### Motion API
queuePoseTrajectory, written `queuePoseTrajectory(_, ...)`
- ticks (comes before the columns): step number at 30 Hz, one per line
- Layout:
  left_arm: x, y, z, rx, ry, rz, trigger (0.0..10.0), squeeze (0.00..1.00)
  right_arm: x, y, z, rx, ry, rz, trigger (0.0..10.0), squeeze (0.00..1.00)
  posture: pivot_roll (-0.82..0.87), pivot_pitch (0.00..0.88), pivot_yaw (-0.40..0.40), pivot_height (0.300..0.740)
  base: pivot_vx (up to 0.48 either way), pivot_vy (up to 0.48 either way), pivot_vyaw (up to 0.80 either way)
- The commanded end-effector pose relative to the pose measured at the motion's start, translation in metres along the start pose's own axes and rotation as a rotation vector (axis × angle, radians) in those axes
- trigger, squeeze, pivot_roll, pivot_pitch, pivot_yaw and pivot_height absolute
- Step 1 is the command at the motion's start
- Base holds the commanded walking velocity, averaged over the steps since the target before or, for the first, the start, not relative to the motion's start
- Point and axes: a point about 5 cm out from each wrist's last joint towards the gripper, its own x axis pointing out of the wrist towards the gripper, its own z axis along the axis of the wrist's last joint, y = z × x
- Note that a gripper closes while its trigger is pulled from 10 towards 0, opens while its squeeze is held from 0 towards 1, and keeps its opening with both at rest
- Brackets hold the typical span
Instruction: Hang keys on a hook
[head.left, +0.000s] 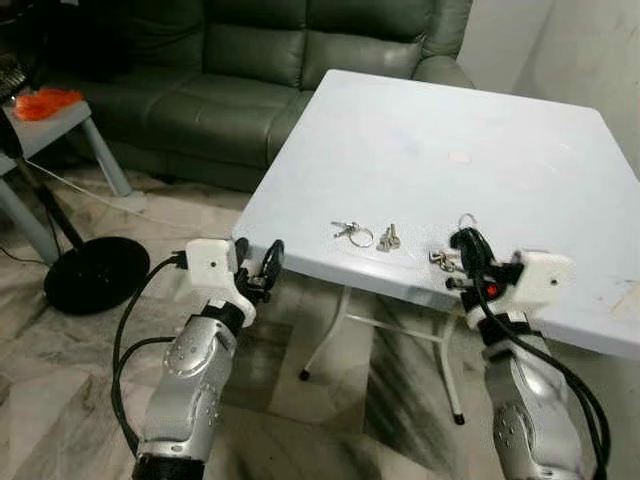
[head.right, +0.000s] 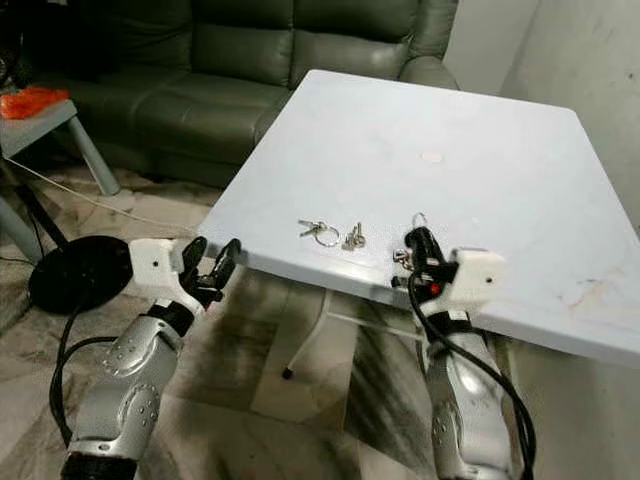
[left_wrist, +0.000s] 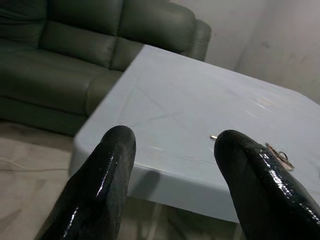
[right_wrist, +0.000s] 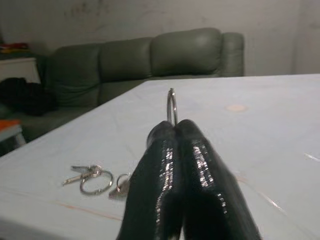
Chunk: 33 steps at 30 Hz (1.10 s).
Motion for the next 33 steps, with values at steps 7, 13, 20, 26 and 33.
queuePoseTrajectory(7, -0.006, 0.018, -0.010, 0.006, 0.018, 0.105, 10.0, 0.00, -0.013, -0.004, 0.000, -0.024, 0.006, -0.068, 10.0, 0.00, 0.02, 0.055, -0.034, 0.740, 0.000, 0.000, 0.00)
queuePoseTrajectory(13, -0.006, 0.025, -0.011, -0.004, 0.007, 0.125, 10.0, 0.00, -0.013, -0.006, -0.004, -0.028, 0.021, -0.085, 10.0, 0.00, 0.02, 0.035, -0.028, 0.740, 0.000, 0.000, 0.00)
queuePoseTrajectory(20, -0.001, 0.032, -0.015, -0.002, 0.022, 0.152, 10.0, 0.00, -0.009, -0.010, -0.008, -0.068, 0.050, -0.111, 10.0, 0.00, 0.02, 0.004, -0.024, 0.740, 0.000, 0.000, 0.00)
queuePoseTrajectory(26, 0.003, 0.034, -0.016, -0.024, 0.027, 0.155, 10.0, 0.00, -0.004, -0.008, -0.007, -0.081, 0.044, -0.090, 10.0, 0.00, 0.02, 0.000, -0.025, 0.740, 0.000, 0.000, 0.00)
queuePoseTrajectory(33, 0.006, 0.035, -0.018, -0.041, 0.034, 0.154, 10.0, 0.00, 0.000, -0.004, -0.010, -0.103, 0.051, -0.070, 10.0, 0.00, 0.02, 0.000, -0.022, 0.740, 0.000, 0.231, 0.00)
